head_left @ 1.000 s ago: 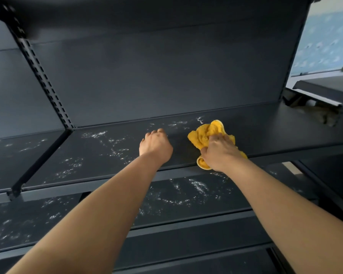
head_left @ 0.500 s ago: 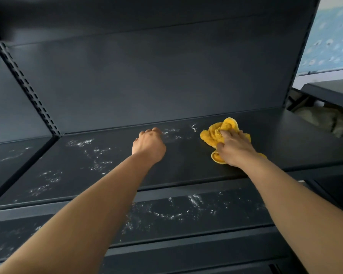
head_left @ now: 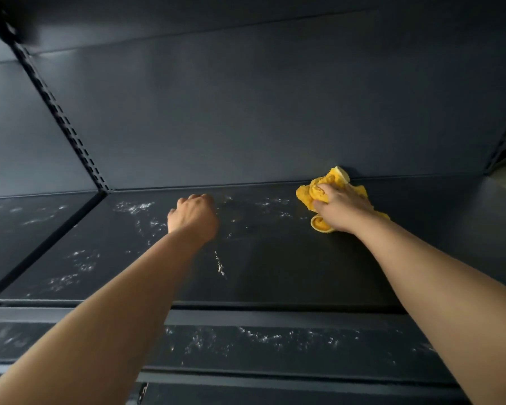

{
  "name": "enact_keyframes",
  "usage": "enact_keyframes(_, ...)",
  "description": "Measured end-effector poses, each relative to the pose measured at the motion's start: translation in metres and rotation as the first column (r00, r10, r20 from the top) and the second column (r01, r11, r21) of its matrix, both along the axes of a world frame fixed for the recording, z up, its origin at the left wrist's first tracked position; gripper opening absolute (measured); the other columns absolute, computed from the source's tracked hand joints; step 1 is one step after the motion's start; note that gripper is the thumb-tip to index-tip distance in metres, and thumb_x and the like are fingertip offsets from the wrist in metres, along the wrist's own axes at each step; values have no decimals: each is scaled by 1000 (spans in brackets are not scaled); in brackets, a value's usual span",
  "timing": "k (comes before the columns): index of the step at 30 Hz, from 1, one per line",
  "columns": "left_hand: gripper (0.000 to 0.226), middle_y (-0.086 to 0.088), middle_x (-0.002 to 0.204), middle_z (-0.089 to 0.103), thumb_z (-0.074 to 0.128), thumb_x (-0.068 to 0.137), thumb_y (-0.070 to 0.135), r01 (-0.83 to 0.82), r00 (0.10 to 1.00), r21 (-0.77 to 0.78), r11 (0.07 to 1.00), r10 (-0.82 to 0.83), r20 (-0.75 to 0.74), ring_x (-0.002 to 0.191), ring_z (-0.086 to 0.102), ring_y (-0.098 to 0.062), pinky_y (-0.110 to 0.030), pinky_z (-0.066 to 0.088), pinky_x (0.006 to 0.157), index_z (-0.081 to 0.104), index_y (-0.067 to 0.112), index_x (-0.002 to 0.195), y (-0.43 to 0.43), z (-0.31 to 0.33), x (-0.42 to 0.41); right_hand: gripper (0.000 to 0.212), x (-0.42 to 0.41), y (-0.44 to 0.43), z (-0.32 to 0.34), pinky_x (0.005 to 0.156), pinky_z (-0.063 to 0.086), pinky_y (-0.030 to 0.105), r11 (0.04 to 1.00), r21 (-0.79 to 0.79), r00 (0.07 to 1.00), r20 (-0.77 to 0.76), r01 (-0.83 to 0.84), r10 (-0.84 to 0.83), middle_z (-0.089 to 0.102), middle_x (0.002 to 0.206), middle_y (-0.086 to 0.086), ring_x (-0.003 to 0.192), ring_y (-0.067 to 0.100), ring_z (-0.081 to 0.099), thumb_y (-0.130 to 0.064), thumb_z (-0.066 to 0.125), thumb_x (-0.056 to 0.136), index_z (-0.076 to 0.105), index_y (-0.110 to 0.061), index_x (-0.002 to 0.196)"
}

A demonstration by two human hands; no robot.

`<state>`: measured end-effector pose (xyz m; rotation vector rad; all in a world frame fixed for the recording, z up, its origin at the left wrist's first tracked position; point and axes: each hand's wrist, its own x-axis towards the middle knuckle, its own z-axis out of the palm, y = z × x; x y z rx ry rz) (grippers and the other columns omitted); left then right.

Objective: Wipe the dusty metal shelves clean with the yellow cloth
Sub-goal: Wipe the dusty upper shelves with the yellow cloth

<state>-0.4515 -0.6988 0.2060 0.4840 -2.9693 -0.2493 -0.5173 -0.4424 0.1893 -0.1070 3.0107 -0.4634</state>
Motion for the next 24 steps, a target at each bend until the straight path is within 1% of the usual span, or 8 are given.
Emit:
enact_keyframes(3, 47, -7, 136, 52, 46, 87, 6, -33, 999, -44, 998, 32, -17, 127, 42, -31, -45, 37, 101, 55, 20, 130, -27, 2, 4, 55, -8, -16, 1, 103, 36, 45, 1000, -14, 1000, -4, -5, 5, 32, 152, 6, 132, 34, 38, -51, 32, 96, 21, -37, 148)
enact_keyframes(6, 43, -7, 134, 53, 49, 87, 8, -35, 999, -16, 999, 34, -38, 125, 44, -31, -44, 41, 98, 57, 18, 128, -47, 5, 10, 55, -10, -38, 0, 101, 36, 44, 999, -30, 1000, -26, -12, 11, 31, 153, 3, 133, 33, 37, -51, 32, 96, 23, -36, 148)
enact_keyframes(12, 37, -4, 130, 57, 48, 86, 6, 55, 998, 0, 998, -55, -19, 123, 47, -28, -41, 46, 95, 63, 19, 118, -79, 1, 26, 52, -6, -89, -2, 90, 37, 40, 997, -30, 996, -52, -75, 73, 37, 148, 4, 127, 32, 42, -50, 32, 96, 27, -36, 145)
enact_keyframes(14, 40, 1, 133, 56, 48, 88, 10, 104, 994, 9, 995, -103, -40, 128, 45, -23, -40, 45, 97, 63, 24, 122, -89, -2, 35, 51, -2, -110, -4, 91, 37, 40, 993, -32, 992, -59, -117, 115, 37, 147, 4, 127, 32, 42, -50, 32, 95, 28, -37, 144)
enact_keyframes(16, 37, 3, 130, 57, 47, 89, 12, 142, 988, 24, 990, -140, -70, 125, 48, -23, -39, 46, 94, 64, 25, 119, -98, -5, 43, 51, 3, -130, -4, 92, 39, 40, 987, -28, 986, -58, -159, 157, 37, 147, 4, 127, 32, 42, -51, 32, 95, 28, -38, 144)
enact_keyframes(19, 28, 3, 124, 59, 47, 92, 20, 162, 984, 38, 986, -158, -80, 115, 54, -26, -40, 49, 90, 65, 22, 113, -112, -7, 53, 51, 11, -159, -4, 90, 38, 39, 978, -18, 978, -46, -206, 205, 36, 148, 3, 127, 32, 42, -51, 31, 95, 27, -37, 144)
enact_keyframes(23, 24, 0, 116, 59, 41, 95, 28, 158, 984, 33, 987, -155, -93, 111, 53, -28, -44, 50, 86, 61, 15, 104, -134, -8, 62, 50, 25, -192, -4, 96, 39, 41, 963, -27, 963, -32, -269, 268, 34, 149, 3, 129, 32, 40, -50, 31, 95, 29, -37, 143)
enact_keyframes(24, 25, -1, 117, 59, 41, 96, 27, 152, 984, 39, 988, -147, -105, 112, 52, -28, -44, 49, 86, 61, 16, 106, -139, -8, 65, 50, 29, -200, -3, 97, 39, 42, 958, -27, 958, -29, -286, 285, 34, 149, 4, 129, 32, 40, -50, 31, 95, 29, -37, 143)
